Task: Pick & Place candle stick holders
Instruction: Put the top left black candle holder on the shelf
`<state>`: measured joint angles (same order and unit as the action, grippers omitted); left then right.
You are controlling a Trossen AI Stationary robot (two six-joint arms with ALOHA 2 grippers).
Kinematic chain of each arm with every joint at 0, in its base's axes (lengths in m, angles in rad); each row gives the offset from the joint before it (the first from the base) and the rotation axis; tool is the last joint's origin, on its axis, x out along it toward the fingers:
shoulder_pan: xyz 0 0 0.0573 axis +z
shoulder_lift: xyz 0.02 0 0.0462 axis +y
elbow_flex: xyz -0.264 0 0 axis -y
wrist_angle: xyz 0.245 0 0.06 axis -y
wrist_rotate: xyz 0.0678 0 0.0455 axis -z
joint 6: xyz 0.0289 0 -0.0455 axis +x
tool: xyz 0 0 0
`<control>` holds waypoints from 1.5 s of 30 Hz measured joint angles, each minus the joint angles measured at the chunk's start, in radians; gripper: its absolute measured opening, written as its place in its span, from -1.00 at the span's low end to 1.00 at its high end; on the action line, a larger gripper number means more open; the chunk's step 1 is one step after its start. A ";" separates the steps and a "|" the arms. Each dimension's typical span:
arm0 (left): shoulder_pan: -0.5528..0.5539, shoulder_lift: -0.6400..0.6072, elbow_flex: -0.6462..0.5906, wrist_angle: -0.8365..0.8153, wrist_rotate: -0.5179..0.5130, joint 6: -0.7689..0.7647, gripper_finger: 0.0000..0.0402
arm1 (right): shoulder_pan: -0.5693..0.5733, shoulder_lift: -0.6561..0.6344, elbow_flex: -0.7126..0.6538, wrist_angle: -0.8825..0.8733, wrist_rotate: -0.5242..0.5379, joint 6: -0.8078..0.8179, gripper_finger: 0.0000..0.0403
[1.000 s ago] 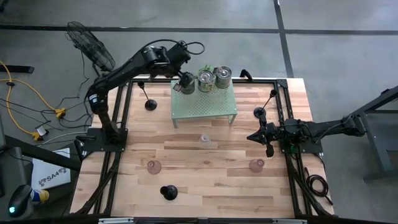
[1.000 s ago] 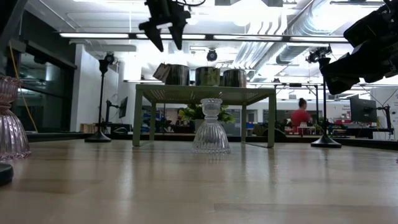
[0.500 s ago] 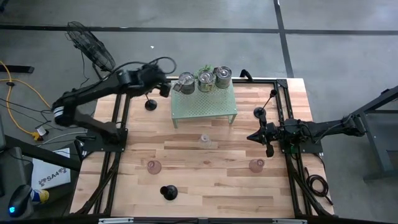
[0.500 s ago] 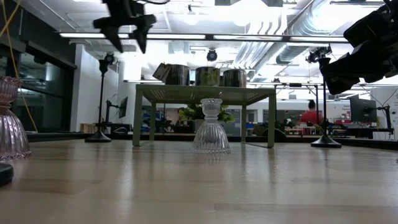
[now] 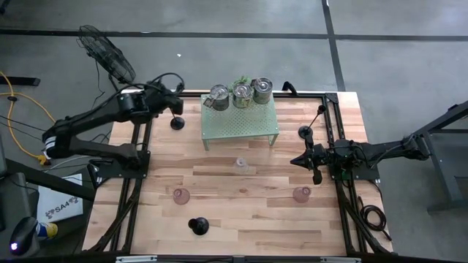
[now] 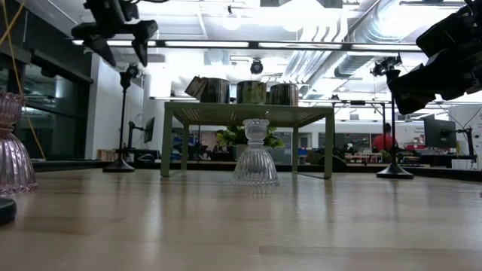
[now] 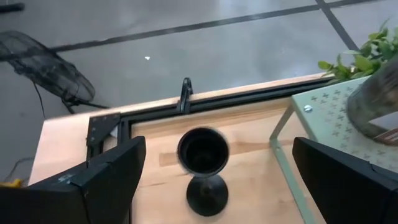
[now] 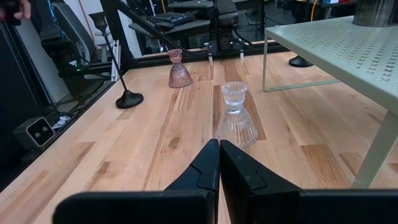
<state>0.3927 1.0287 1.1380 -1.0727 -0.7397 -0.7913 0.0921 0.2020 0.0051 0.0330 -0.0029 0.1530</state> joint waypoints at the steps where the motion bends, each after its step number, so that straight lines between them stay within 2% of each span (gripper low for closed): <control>1: 0.000 -0.007 -0.010 0.000 0.000 -0.015 0.98 | 0.000 0.000 0.000 0.000 0.000 0.000 -0.98; 8: 0.000 -0.033 -0.076 0.002 0.001 -0.078 0.98 | 0.000 0.000 0.000 0.000 0.000 0.000 -0.98; 19: -0.002 -0.045 -0.179 0.045 0.000 -0.078 0.98 | 0.000 0.000 0.000 0.000 0.000 0.000 -0.98; 32: -0.187 -0.249 -0.476 0.187 -0.091 -0.022 0.98 | 0.000 0.000 0.000 0.000 0.000 0.000 -0.98; 38: -0.190 -0.281 -0.625 0.437 -0.115 0.056 0.98 | 0.000 0.000 0.000 0.000 0.000 0.000 -0.98; 45: -0.190 -0.282 -0.781 0.801 -0.248 0.232 0.98 | 0.000 0.000 0.000 0.000 0.000 0.000 -0.98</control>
<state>0.2028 0.7471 0.3566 -0.2713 -0.9879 -0.5598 0.0919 0.2020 0.0051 0.0330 -0.0032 0.1528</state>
